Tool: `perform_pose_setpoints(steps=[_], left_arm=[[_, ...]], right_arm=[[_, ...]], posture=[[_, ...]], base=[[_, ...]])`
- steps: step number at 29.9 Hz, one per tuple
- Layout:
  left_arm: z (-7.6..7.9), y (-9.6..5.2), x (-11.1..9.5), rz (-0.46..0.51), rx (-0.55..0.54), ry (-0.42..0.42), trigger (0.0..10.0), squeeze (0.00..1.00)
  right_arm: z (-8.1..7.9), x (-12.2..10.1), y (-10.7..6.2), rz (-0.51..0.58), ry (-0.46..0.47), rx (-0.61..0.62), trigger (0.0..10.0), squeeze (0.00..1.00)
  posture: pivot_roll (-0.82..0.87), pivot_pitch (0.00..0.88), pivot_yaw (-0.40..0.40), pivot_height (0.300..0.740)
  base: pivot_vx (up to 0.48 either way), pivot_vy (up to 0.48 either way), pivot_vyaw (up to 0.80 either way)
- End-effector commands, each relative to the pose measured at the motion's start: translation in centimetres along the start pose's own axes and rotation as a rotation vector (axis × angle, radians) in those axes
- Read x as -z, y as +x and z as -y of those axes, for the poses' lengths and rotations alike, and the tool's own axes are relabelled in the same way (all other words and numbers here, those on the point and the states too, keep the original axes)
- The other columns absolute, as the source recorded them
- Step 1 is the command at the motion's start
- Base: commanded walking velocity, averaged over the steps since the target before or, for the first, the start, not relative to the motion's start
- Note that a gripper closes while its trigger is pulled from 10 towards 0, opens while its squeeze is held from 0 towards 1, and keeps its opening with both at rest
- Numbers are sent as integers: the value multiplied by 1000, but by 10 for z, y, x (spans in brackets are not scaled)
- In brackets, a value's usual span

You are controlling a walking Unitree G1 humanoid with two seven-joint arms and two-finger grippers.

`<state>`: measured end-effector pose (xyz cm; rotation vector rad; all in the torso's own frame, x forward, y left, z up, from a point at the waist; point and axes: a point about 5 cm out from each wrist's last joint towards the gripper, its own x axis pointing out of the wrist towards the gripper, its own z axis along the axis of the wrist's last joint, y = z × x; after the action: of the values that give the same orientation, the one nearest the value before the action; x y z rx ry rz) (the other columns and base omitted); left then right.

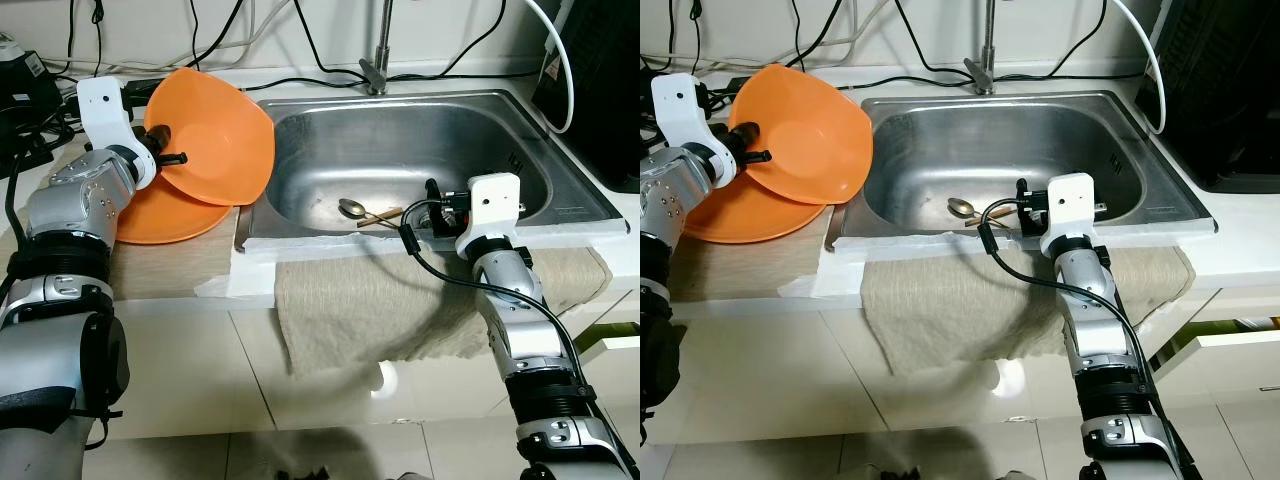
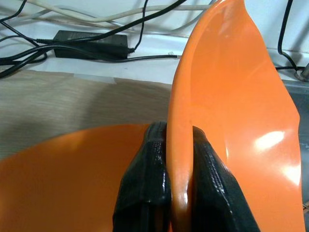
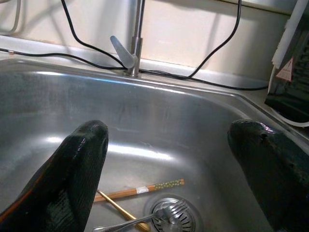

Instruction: Kitchen organization

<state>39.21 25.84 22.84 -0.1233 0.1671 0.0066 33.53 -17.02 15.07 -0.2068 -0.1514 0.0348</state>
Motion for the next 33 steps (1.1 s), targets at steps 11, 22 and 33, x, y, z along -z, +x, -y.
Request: perform_pose_setpoints(steps=[11,22,33], left_arm=[[-3,-2,12,-59,-21,28,0,0],[-2,-2,11,-58,-20,28,0,0],[-2,-3,11,-58,-20,28,0,0]], right_arm=[[2,-5,-4,25,3,2,10000,0],[3,-6,-5,26,3,2,10000,0],[3,-6,-5,27,3,2,10000,0]], posture=[[-66,0,32,740],[-66,0,31,740],[-68,0,33,740]], base=[[0,0,0],[0,0,0],[0,0,0]])
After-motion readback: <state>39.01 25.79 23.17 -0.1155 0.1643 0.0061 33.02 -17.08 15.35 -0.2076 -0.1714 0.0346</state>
